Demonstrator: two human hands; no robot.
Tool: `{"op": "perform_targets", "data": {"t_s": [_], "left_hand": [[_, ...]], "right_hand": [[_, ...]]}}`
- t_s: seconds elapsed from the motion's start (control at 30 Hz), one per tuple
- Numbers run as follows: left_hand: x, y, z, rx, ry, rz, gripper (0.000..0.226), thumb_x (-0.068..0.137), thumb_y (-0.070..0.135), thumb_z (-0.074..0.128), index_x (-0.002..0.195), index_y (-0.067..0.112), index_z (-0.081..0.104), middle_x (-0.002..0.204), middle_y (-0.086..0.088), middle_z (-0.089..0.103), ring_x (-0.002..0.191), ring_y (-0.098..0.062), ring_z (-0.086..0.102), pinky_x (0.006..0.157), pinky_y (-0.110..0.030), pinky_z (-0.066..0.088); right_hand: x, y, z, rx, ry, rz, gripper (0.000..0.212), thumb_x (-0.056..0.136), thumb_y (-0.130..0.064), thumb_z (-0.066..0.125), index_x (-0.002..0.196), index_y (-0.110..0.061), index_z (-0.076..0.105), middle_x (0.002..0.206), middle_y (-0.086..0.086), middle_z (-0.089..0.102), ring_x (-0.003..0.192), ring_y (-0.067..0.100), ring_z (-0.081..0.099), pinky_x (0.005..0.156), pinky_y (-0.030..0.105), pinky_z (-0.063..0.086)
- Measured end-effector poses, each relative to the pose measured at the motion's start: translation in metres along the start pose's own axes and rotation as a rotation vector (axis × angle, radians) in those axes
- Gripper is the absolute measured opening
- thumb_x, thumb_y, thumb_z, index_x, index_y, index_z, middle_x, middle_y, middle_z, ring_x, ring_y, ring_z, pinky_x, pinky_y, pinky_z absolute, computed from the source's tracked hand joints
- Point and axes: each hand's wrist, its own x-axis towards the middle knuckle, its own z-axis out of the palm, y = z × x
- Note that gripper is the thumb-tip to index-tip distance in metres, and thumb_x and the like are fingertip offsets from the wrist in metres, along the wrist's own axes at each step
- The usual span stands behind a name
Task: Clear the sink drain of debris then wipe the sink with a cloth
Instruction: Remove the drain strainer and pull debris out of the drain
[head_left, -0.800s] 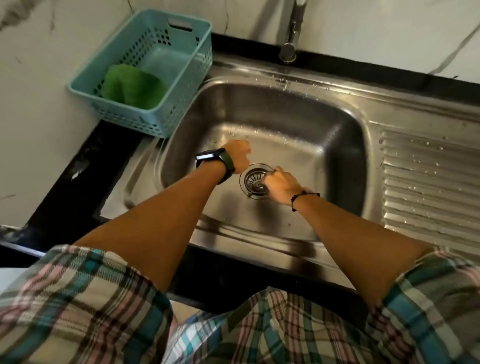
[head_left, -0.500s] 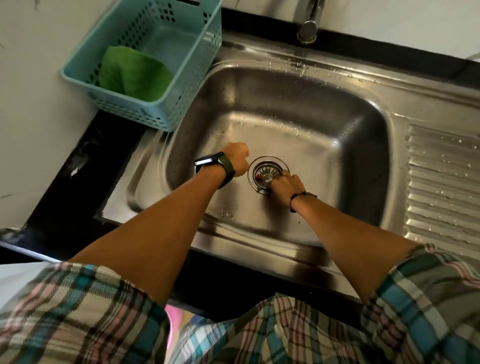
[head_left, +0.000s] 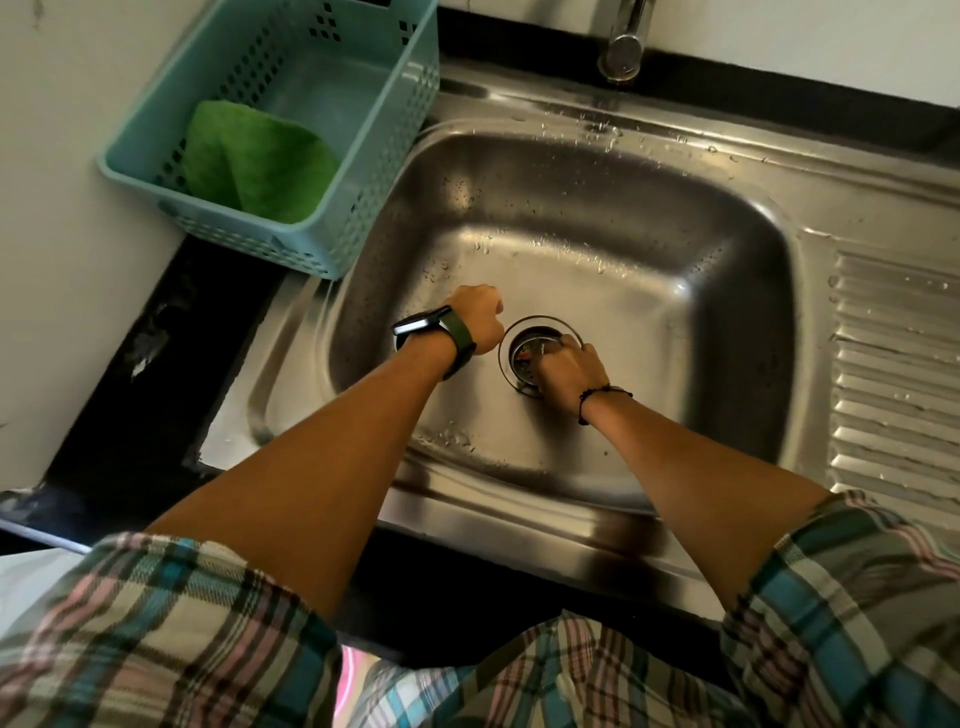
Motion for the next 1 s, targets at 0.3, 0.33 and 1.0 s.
{"op": "perform_targets", "data": {"t_s": [0.3,0.33,1.0], "left_hand": [[-0.003,0.004,0.004,-0.023,-0.015,-0.01,0.04,0.085,0.001,0.047,0.125,0.006,0.051,0.13,-0.015,0.052,0.116,-0.03,0.052,0.094,-0.036,0.045],[-0.003,0.005,0.005,-0.028,-0.016,-0.01,0.04,0.086,0.001,0.047,0.125,0.006,0.051,0.13,-0.015,0.052,0.116,-0.03,0.052,0.094,-0.036,0.045],[-0.009,0.025,0.002,-0.107,-0.001,0.003,0.037,0.085,-0.002,0.044,0.12,0.005,0.053,0.126,-0.016,0.054,0.114,-0.032,0.052,0.092,-0.037,0.044]], "right_hand": [[-0.005,0.013,-0.005,0.183,0.243,0.05,0.022,0.085,-0.011,0.052,0.106,-0.013,0.055,0.112,0.011,0.063,0.111,0.031,0.046,0.083,0.037,0.034],[-0.005,0.016,-0.01,0.269,0.246,0.082,0.021,0.082,-0.007,0.052,0.102,-0.013,0.055,0.105,0.011,0.063,0.106,0.031,0.048,0.081,0.036,0.034],[-0.014,0.034,-0.057,1.771,0.225,0.829,0.026,0.095,-0.003,0.042,0.113,-0.003,0.06,0.117,0.016,0.059,0.103,0.032,0.058,0.065,0.037,0.049]]}}
